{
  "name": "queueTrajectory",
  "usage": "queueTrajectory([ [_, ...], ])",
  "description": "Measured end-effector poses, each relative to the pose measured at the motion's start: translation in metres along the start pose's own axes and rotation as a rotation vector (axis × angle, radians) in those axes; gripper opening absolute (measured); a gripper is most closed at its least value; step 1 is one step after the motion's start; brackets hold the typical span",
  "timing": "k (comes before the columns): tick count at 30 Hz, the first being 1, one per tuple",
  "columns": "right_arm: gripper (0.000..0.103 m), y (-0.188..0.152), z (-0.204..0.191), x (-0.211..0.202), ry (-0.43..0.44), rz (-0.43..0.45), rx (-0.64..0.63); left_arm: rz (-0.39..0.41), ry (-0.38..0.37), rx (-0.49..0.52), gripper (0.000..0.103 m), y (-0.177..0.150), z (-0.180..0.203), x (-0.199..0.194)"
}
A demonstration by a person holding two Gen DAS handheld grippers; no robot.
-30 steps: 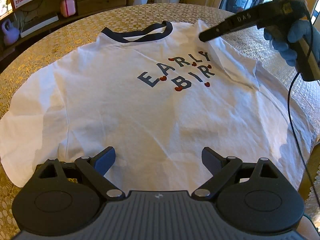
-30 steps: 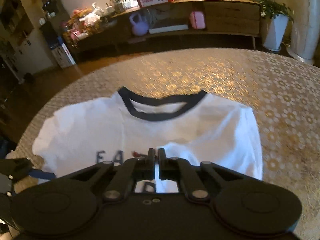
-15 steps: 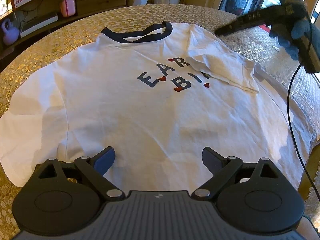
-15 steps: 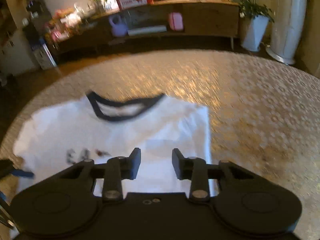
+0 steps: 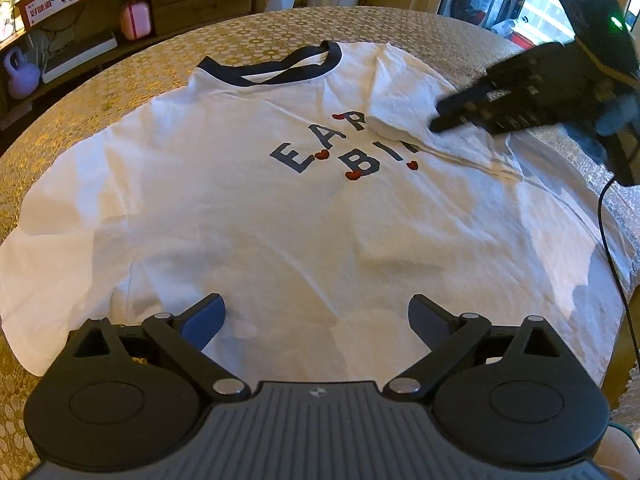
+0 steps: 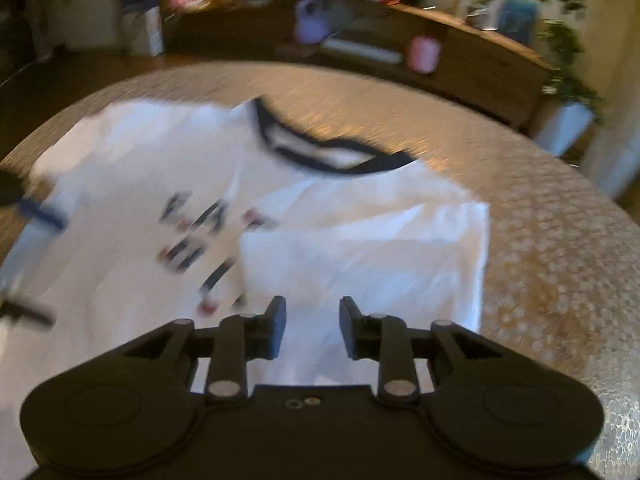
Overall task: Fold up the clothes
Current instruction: 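Lay the folded hem flat and open the right gripper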
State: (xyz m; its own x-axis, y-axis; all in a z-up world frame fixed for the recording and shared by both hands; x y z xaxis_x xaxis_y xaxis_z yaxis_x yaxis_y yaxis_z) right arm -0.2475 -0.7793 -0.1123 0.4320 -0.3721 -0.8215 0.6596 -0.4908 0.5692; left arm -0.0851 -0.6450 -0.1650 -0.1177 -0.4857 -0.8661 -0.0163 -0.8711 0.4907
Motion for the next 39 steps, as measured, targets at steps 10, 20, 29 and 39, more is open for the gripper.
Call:
queueTrajectory([
  [10,0.103,0.029,0.069,0.029,-0.034,-0.033,0.224,0.002,-0.009,-0.003,0.101,-0.001,0.000,-0.001],
  [20,0.103,0.008,0.074,0.009,-0.019,-0.068,0.186,0.054,0.008,-0.147,0.101,-0.010,-0.034,-0.035],
  [29,0.103,-0.049,0.066,-0.026,-0.020,-0.150,0.114,0.130,0.158,-0.365,0.101,-0.031,-0.118,-0.089],
  [39,0.103,-0.044,0.057,-0.039,-0.012,-0.109,0.118,0.066,0.194,-0.717,0.089,-0.028,-0.187,-0.063],
])
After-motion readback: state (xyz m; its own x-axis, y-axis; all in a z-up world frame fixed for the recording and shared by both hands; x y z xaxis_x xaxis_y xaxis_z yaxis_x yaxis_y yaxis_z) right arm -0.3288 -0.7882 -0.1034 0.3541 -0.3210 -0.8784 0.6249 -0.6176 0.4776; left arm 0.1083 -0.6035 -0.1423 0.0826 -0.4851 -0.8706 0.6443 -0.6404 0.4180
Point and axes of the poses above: each gripper's, at about its wrist camera, not at the fingertips, and x roughly the way its jaws point, z to its right, y to its top, the point moved 1 cm from there along x, roughly the way its jaws point, and after that the axes turned 2 degrees about -z, right-handed, at the moved point
